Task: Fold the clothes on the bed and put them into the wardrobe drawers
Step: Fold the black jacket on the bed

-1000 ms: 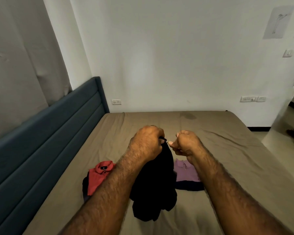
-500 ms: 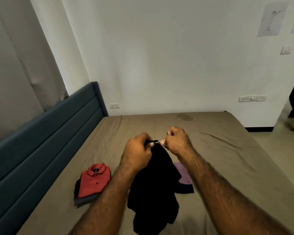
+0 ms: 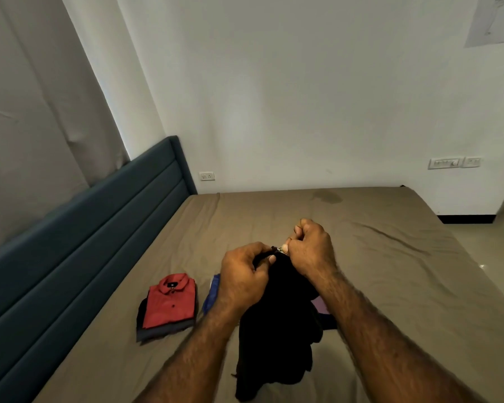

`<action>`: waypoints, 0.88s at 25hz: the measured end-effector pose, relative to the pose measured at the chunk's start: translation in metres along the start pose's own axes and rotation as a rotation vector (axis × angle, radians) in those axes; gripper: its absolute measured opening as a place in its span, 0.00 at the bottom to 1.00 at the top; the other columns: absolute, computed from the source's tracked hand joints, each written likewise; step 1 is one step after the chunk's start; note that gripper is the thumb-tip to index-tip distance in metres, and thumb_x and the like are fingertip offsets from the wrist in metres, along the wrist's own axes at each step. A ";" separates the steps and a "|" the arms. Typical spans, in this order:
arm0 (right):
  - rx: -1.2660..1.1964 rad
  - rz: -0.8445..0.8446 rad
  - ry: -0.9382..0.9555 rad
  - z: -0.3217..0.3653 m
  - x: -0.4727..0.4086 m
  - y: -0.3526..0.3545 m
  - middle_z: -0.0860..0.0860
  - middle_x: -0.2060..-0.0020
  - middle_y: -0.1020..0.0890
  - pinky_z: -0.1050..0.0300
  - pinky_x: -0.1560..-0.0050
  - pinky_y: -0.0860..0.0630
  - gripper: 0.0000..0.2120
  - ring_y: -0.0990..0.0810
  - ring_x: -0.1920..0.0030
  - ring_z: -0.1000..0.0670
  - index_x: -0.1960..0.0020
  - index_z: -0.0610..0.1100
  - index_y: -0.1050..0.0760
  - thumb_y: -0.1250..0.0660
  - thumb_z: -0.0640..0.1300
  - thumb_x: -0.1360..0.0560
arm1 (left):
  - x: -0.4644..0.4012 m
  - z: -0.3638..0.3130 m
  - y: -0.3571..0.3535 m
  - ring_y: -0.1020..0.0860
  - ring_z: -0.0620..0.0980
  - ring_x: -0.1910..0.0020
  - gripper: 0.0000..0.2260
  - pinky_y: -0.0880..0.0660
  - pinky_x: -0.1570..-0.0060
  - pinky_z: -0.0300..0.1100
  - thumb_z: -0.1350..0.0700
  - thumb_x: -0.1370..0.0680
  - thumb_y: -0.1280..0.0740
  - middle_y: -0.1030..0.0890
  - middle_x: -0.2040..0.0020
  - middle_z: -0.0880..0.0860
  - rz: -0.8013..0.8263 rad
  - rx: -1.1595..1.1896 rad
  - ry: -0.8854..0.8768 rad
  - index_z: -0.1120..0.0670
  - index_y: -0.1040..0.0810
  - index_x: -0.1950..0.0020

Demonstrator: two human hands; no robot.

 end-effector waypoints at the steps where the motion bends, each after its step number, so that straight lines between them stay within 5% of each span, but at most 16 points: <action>1: -0.029 0.016 0.038 -0.002 0.001 0.000 0.50 0.65 0.21 0.49 0.64 0.23 0.13 0.21 0.63 0.43 0.63 0.47 0.34 0.34 0.32 0.29 | 0.003 0.003 -0.003 0.15 0.44 0.55 0.03 0.18 0.53 0.41 0.58 0.21 0.26 0.14 0.57 0.46 0.019 0.130 0.080 0.50 0.13 0.50; 2: -0.058 0.036 0.085 -0.002 0.004 0.002 0.50 0.64 0.19 0.49 0.62 0.21 0.15 0.19 0.62 0.44 0.62 0.48 0.34 0.33 0.32 0.29 | 0.005 0.006 -0.004 0.15 0.47 0.54 0.02 0.18 0.50 0.46 0.55 0.22 0.25 0.13 0.55 0.49 0.087 0.354 0.200 0.52 0.13 0.51; 4: -0.084 0.073 0.213 -0.004 0.004 0.009 0.52 0.63 0.18 0.53 0.63 0.21 0.18 0.19 0.62 0.50 0.61 0.51 0.33 0.29 0.31 0.28 | 0.001 0.009 -0.003 0.19 0.52 0.55 0.17 0.23 0.50 0.49 0.40 0.23 0.26 0.16 0.56 0.54 0.280 0.780 0.562 0.54 0.14 0.51; 6: -0.054 0.113 0.343 -0.004 0.004 0.012 0.53 0.63 0.19 0.55 0.63 0.22 0.20 0.20 0.62 0.52 0.60 0.53 0.33 0.29 0.31 0.27 | -0.010 0.009 -0.004 0.22 0.53 0.56 0.26 0.27 0.50 0.50 0.30 0.23 0.32 0.19 0.57 0.54 0.418 0.890 0.864 0.54 0.16 0.51; 8: -0.049 0.112 0.437 -0.007 0.005 0.010 0.54 0.63 0.20 0.47 0.62 0.20 0.20 0.20 0.61 0.50 0.60 0.53 0.33 0.31 0.29 0.28 | -0.022 0.007 -0.009 0.20 0.52 0.58 0.19 0.24 0.51 0.48 0.38 0.25 0.26 0.19 0.57 0.54 0.377 0.875 0.958 0.54 0.15 0.51; 12: -0.104 0.045 0.464 -0.021 0.008 0.009 0.54 0.61 0.20 0.41 0.61 0.19 0.21 0.19 0.58 0.47 0.59 0.53 0.34 0.32 0.27 0.29 | -0.035 0.001 -0.017 0.19 0.51 0.61 0.05 0.21 0.60 0.44 0.54 0.25 0.24 0.16 0.57 0.55 0.201 0.927 0.846 0.55 0.14 0.55; 17: -0.199 -0.044 0.463 -0.019 0.003 0.022 0.54 0.59 0.17 0.59 0.57 0.17 0.22 0.16 0.56 0.53 0.58 0.53 0.32 0.27 0.29 0.26 | -0.041 -0.003 -0.014 0.15 0.51 0.55 0.16 0.17 0.59 0.43 0.62 0.24 0.29 0.14 0.51 0.58 0.200 1.071 0.548 0.63 0.18 0.37; 22: -0.213 -0.084 0.469 -0.020 -0.005 0.024 0.56 0.60 0.18 0.63 0.57 0.20 0.21 0.17 0.57 0.54 0.58 0.51 0.32 0.26 0.29 0.26 | -0.049 -0.003 -0.018 0.15 0.53 0.53 0.12 0.17 0.56 0.42 0.71 0.20 0.33 0.14 0.49 0.60 0.161 0.912 0.473 0.65 0.18 0.37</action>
Point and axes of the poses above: each hand's wrist, its own x-axis away from the middle knuckle, its own y-axis out of the back of the hand, z = x × y, the point moved 1 cm from there along -x, towards the middle knuckle
